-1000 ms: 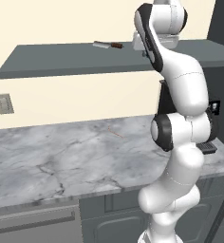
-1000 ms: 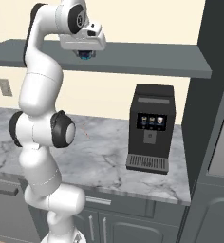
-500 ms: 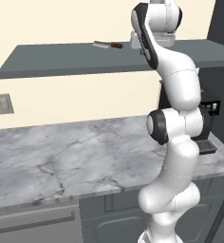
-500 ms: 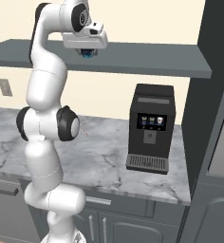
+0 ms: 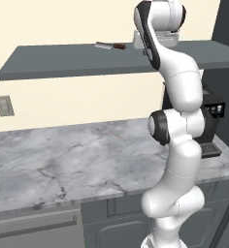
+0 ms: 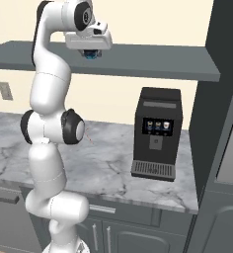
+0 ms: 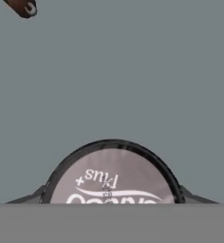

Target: Pick the yogurt and cereal from the counter and place them in the cabinets closest to them.

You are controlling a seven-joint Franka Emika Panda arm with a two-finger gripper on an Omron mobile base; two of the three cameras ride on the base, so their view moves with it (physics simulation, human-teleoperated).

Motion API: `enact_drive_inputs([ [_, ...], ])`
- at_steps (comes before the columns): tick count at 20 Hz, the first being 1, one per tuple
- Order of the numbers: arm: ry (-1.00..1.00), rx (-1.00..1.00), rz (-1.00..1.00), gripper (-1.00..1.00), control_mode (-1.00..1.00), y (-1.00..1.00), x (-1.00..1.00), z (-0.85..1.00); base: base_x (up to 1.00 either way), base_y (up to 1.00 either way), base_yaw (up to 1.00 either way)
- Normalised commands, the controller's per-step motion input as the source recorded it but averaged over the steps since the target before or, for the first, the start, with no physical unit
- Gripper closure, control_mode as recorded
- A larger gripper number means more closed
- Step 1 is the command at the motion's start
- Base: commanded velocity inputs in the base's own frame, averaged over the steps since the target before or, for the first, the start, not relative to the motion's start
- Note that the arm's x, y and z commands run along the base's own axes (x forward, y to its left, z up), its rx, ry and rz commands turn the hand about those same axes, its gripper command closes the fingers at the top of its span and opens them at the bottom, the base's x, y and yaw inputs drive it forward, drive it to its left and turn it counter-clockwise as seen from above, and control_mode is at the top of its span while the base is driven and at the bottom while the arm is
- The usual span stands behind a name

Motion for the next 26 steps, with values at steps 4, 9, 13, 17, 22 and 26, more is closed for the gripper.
enact_drive_inputs([
  [4, 0.00, 0.00, 0.00, -1.00, -1.00, 0.00, 0.00, 0.00, 0.00, 0.00, 0.00],
  [9, 0.00, 0.00, 0.00, -1.00, -1.00, 0.00, 0.00, 0.00, 0.00, 0.00, 0.00],
  [13, 0.00, 0.00, 0.01, -1.00, -1.00, 0.00, -0.17, 0.12, 0.00, 0.00, 0.00],
  [17, 0.04, 0.00, 0.02, -1.00, -1.00, 0.00, -0.59, 0.23, 0.00, 0.00, 0.00],
  [22, 0.08, 0.00, 0.03, -1.00, -1.00, 0.00, -0.83, 0.04, 0.00, 0.00, 0.00],
  [26, 0.09, -0.02, 0.02, -1.00, -1.00, 0.00, -0.96, -0.03, 0.00, 0.00, 0.00],
])
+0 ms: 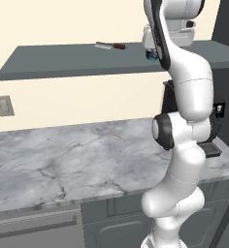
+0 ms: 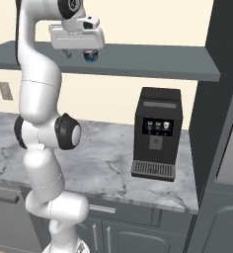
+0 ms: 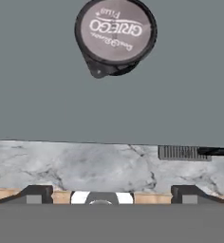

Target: Pick the yogurt and cereal from the counter and place them in the cabinets closest to them.

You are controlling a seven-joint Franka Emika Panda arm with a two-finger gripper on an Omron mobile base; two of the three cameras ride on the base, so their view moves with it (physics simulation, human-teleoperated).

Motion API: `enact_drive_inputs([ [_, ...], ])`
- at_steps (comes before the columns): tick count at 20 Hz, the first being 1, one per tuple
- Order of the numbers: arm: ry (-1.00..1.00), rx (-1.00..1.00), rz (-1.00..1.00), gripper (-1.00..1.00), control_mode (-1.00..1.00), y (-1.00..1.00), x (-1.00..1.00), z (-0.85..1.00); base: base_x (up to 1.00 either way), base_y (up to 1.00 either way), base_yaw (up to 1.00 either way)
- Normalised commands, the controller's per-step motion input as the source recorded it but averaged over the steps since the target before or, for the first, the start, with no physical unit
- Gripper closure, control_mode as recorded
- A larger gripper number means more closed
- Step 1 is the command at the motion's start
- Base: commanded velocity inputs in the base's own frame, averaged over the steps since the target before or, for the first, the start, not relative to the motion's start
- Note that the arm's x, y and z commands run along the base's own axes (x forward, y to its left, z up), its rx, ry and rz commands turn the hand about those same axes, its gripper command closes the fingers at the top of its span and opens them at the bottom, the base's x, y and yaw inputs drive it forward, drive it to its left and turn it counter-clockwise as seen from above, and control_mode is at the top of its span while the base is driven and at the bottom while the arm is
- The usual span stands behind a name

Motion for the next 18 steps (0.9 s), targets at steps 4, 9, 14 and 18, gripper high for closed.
enact_drive_inputs([
  [4, 0.04, -0.02, 0.01, -1.00, -1.00, 0.00, -1.00, -0.16, 0.00, 0.00, 0.00],
  [9, -0.09, -0.01, 0.00, -1.00, -1.00, 0.00, -1.00, -0.28, 0.00, 0.00, 0.00],
  [14, -0.23, -0.13, 0.05, -1.00, -1.00, 0.03, -0.78, -0.64, 0.00, 0.00, 0.00],
  [18, -0.26, -0.17, 0.13, -1.00, -1.00, 0.01, -0.13, -0.92, 0.00, 0.00, 0.00],
])
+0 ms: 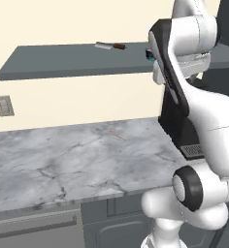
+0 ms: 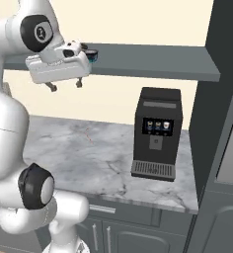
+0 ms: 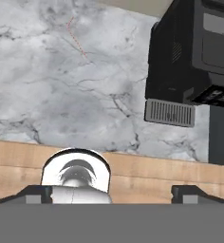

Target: Pick the yogurt and cereal from the counter and place them in the cabinets closest to them.

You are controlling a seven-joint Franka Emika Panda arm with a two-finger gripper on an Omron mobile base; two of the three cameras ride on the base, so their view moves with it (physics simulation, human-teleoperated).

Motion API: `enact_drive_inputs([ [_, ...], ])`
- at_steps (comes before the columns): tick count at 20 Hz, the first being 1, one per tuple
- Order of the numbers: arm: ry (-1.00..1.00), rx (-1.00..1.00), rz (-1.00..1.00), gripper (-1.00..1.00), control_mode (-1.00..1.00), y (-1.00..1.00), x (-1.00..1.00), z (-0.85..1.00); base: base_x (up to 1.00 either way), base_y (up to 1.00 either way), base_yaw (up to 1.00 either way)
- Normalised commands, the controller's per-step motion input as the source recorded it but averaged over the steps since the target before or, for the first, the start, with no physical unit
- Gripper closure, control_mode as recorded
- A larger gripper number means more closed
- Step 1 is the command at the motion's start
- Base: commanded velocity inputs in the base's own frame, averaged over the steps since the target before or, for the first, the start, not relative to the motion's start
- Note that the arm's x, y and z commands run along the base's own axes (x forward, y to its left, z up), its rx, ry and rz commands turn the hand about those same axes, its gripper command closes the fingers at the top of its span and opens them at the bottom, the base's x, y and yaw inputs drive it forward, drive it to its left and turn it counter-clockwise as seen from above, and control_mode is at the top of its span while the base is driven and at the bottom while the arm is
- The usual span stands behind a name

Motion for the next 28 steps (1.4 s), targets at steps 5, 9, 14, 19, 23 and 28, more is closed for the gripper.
enact_drive_inputs([
  [5, -0.26, -0.06, 0.16, -1.00, -1.00, -0.06, -0.20, -0.89, 0.00, 0.00, 0.00],
  [9, -0.18, 0.00, 0.19, -1.00, -1.00, -0.29, -0.47, -0.61, 0.00, 0.00, 0.00],
  [14, -0.06, 0.00, 0.06, -1.00, -1.00, -0.03, -0.14, -0.09, 0.00, 0.00, 0.00],
  [19, 0.00, 0.00, 0.00, -1.00, -1.00, 0.00, 0.00, 0.00, 0.00, 0.00, 0.00],
  [23, 0.00, 0.00, 0.00, -1.00, 1.00, 0.00, 0.00, 0.00, -0.05, 0.00, 0.00],
  [28, 0.00, 0.00, 0.00, -1.00, 1.00, 0.00, 0.00, 0.00, -0.48, -0.04, 0.00],
])
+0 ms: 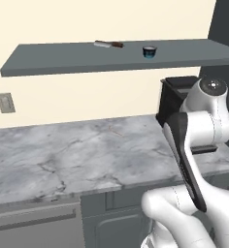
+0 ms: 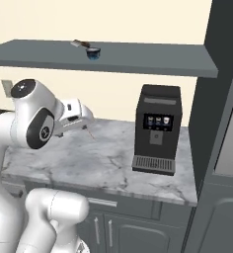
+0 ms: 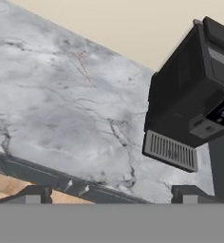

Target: Pick the yogurt and cereal from the counter and place them in the cabinets closest to them.

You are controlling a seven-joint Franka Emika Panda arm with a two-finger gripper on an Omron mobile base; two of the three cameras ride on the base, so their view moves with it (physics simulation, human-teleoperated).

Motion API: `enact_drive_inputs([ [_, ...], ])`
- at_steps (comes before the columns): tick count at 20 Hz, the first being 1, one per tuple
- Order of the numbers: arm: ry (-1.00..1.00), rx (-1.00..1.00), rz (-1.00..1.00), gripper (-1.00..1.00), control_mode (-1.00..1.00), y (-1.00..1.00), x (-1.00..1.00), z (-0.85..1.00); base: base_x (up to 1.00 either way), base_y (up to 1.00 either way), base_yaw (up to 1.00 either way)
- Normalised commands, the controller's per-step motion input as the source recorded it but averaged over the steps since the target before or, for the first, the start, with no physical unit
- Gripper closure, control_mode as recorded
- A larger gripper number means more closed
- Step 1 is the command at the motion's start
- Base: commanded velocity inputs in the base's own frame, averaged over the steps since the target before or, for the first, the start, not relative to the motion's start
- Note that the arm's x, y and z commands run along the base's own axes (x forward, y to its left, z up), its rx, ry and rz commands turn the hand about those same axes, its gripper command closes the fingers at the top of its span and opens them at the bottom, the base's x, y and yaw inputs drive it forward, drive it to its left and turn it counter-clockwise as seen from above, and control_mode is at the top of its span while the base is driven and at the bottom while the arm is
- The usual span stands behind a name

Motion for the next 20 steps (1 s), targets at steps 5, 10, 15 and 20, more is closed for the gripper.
enact_drive_inputs([
  [5, 0.00, 0.00, 0.00, -1.00, 1.00, 0.00, 0.00, 0.00, -0.59, -0.07, 0.00],
  [10, 0.00, 0.00, 0.00, -1.00, 1.00, 0.00, 0.00, 0.00, -0.60, -0.09, -0.01],
  [15, 0.00, 0.00, 0.00, -1.00, 1.00, 0.00, 0.00, 0.00, -0.55, -0.06, -0.01],
  [20, 0.00, 0.00, 0.00, -1.00, 1.00, 0.00, 0.00, 0.00, -0.42, -0.01, 0.00],
])
